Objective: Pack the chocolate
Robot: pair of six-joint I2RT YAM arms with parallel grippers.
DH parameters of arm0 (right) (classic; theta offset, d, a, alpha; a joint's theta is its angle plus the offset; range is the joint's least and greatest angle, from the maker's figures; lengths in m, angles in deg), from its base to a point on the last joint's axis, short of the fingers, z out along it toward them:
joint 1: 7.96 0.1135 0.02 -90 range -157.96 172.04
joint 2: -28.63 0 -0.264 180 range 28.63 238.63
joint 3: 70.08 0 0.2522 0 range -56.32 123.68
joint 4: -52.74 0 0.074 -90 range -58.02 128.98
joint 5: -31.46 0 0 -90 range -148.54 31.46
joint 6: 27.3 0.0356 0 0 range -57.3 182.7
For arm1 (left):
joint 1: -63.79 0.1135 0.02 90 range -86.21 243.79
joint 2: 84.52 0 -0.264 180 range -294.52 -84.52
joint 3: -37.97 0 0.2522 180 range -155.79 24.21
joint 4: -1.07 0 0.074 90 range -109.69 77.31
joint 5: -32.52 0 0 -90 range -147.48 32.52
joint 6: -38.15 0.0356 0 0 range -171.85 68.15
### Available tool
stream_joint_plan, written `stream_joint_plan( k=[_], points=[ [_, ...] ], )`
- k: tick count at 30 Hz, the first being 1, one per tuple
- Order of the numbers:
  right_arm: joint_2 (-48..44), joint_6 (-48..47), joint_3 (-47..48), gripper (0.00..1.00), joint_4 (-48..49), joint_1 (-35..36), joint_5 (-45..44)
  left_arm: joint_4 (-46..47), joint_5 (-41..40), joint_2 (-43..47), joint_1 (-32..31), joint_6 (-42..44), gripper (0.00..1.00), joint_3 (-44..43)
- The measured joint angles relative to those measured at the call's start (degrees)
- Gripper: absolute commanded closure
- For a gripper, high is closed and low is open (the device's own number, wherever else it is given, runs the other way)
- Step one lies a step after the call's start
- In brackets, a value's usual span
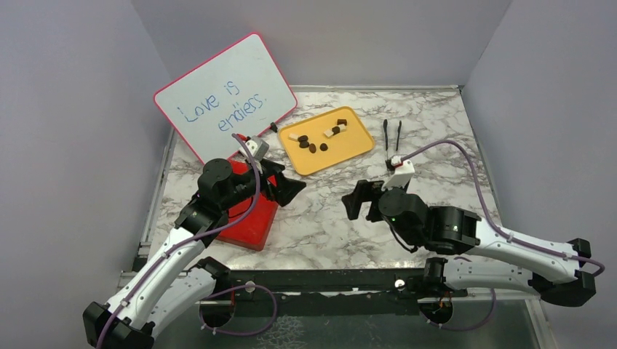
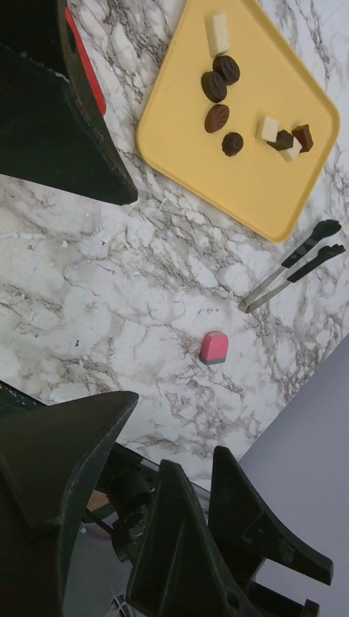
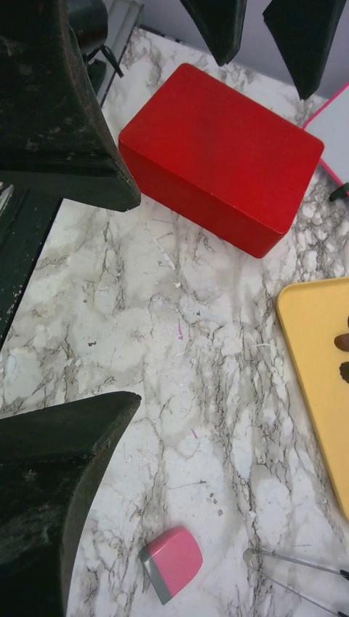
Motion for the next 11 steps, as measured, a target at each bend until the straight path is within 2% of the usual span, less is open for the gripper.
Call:
stream_joint_plan(
  k=[11],
  points=[
    [-9.35,-4.15,-0.92,0.00,3.91,0.00,-0.07,0.26,-1.79,0.02,0.00,0.00,0.01,0.00]
  ],
)
